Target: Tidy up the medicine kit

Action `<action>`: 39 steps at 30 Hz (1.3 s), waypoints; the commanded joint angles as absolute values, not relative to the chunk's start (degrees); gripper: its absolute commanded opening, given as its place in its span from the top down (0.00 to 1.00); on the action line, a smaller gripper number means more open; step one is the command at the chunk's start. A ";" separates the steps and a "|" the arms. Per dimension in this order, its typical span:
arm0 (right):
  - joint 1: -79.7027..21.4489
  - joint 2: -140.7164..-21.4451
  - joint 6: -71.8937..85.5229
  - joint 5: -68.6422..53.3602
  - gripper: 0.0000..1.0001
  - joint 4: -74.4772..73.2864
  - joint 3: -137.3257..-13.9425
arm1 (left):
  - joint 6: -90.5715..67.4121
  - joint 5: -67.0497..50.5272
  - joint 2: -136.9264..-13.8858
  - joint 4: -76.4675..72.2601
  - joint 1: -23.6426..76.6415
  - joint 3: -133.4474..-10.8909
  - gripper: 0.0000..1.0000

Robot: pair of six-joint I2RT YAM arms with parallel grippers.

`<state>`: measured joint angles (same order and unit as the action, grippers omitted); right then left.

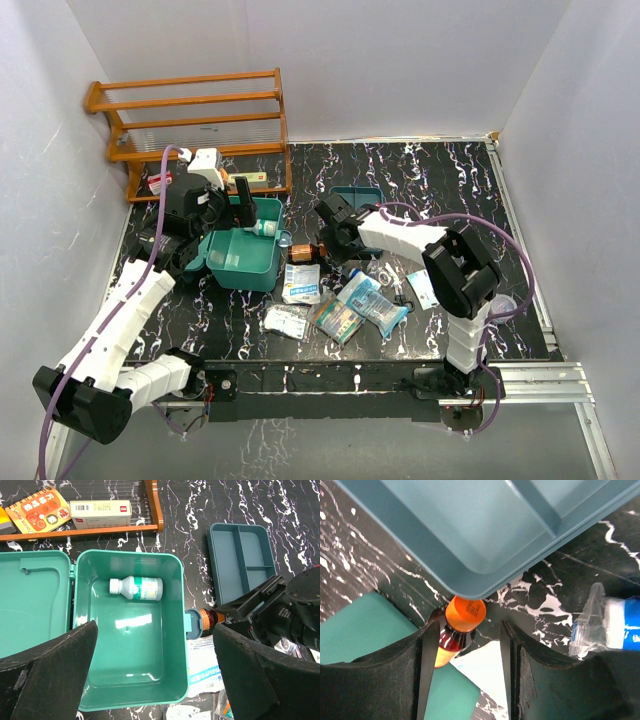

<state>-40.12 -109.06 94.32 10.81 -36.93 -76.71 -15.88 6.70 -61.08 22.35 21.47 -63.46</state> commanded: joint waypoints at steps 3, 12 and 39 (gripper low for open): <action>-40.05 -111.35 99.40 15.32 0.51 -38.76 -80.82 | -14.59 4.88 -60.30 22.16 21.18 -65.65 0.01; -40.08 -113.89 100.93 13.16 0.56 -37.89 -82.58 | -15.24 2.88 -61.20 21.68 21.23 -65.34 0.01; -31.64 -97.47 65.73 3.61 1.00 -13.99 -75.01 | -18.85 -20.09 -67.79 12.80 21.21 -65.74 0.01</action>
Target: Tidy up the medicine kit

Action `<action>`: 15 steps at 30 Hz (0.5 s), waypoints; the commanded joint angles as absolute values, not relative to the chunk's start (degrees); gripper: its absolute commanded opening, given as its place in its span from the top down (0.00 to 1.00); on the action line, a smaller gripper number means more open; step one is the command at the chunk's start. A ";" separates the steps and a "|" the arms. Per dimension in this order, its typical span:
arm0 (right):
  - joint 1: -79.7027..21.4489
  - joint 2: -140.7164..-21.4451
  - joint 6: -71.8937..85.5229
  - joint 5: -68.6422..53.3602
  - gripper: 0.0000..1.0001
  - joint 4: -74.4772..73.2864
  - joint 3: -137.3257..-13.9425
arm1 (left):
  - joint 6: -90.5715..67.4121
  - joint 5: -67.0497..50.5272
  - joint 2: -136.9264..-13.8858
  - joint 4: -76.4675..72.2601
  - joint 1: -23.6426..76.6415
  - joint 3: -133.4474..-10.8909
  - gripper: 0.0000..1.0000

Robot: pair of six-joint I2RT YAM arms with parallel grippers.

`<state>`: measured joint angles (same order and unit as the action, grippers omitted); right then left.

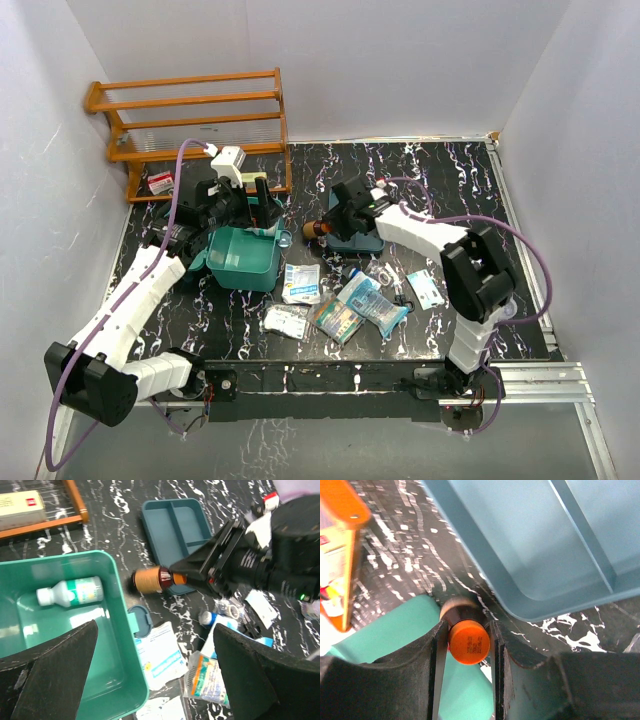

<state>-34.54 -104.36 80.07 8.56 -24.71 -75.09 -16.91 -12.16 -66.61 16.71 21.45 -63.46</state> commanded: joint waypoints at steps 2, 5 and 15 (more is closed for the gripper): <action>-30.61 -95.59 60.85 0.84 1.00 -13.75 -75.47 | -20.48 -23.23 -69.34 10.94 21.21 -65.81 0.02; -29.18 -92.88 55.14 -2.95 1.00 -13.05 -75.11 | -23.28 -26.98 -72.10 7.09 21.20 -65.49 0.04; -23.10 -89.28 42.94 -21.15 1.00 -24.85 -80.41 | -13.31 -32.60 -76.48 -7.10 22.70 -61.91 0.11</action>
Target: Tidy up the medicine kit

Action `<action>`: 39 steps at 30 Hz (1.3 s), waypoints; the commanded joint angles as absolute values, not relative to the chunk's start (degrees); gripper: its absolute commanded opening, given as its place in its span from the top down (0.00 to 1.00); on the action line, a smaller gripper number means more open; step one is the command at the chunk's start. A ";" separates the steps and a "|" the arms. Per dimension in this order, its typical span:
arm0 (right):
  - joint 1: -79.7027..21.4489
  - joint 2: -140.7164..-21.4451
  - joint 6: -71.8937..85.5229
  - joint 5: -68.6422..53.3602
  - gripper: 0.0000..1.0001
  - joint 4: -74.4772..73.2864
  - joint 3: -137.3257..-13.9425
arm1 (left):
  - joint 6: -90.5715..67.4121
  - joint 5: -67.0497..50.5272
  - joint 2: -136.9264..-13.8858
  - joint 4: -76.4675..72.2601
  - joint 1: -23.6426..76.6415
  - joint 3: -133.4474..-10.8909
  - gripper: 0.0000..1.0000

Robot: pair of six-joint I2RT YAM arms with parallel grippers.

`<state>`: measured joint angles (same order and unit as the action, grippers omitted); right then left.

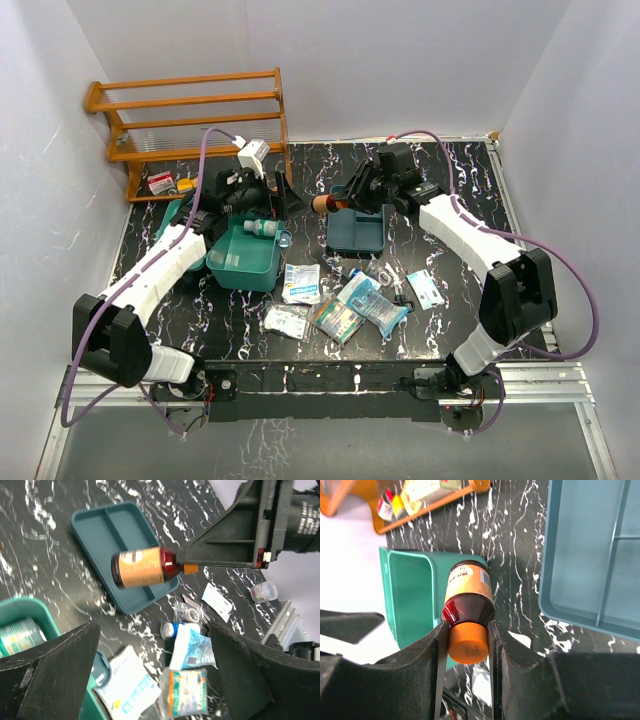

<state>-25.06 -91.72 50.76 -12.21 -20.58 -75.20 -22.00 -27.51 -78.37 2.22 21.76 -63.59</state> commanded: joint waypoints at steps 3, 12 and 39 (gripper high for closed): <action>-22.67 -89.65 39.21 -25.70 1.00 -30.48 -83.61 | -3.51 -33.35 -74.97 -11.53 24.68 -59.02 0.11; -22.41 -90.19 30.70 -34.84 1.00 -39.69 -88.49 | 18.89 -39.94 -81.71 0.86 29.26 -65.63 0.13; -22.41 -91.51 26.01 -41.23 1.00 -42.63 -88.99 | 20.03 -43.98 -90.02 8.72 33.51 -72.02 0.50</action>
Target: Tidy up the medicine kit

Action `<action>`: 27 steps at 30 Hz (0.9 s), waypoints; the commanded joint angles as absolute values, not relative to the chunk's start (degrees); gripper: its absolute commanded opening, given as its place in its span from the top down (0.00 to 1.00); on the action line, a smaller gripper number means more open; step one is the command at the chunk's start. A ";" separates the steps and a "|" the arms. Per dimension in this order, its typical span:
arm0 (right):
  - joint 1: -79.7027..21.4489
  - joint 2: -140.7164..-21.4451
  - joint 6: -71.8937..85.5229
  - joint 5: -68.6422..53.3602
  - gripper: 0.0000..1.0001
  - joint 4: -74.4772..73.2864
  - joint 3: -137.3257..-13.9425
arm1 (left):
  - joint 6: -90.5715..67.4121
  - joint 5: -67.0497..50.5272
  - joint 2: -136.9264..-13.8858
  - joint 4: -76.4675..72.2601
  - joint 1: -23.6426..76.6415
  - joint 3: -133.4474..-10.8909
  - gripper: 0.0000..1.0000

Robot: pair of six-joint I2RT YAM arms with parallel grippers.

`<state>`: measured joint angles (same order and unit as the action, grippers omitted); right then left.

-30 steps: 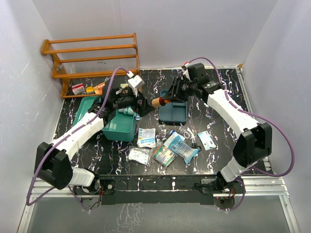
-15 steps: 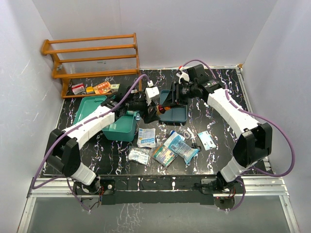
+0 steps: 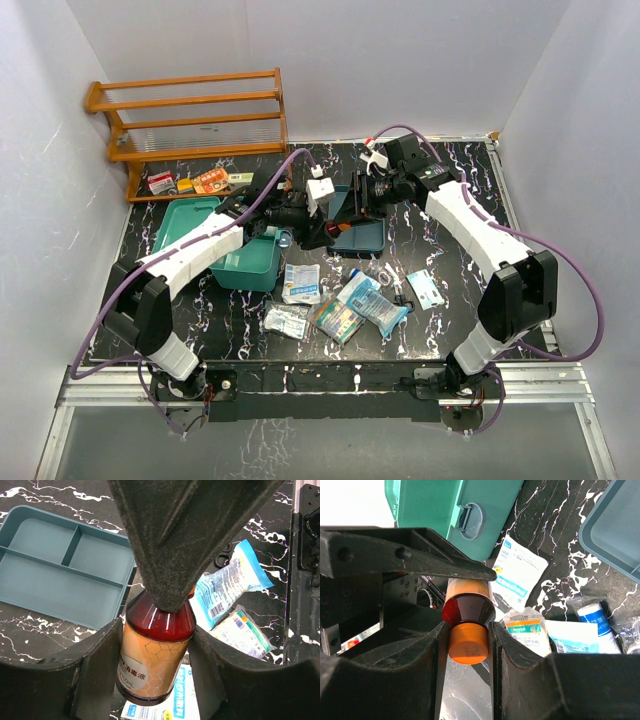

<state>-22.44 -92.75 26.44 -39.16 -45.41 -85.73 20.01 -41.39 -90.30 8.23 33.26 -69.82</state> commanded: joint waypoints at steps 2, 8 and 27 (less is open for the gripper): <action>-22.41 -91.50 26.10 -41.34 1.00 -42.55 -88.96 | 19.92 -44.52 -90.00 8.49 33.59 -71.75 0.55; -22.36 -90.50 26.58 -36.72 0.74 -42.55 -89.71 | 17.83 -45.45 -88.70 5.10 33.60 -69.68 0.65; -16.17 -76.82 43.57 -19.34 0.37 -24.09 -76.58 | -31.00 18.11 -68.60 -10.90 33.32 -55.43 0.65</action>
<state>-16.03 -76.16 42.00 -21.45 -27.66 -77.36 -16.29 -5.17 -73.17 -11.92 33.39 -52.82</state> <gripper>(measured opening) 0.639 0.445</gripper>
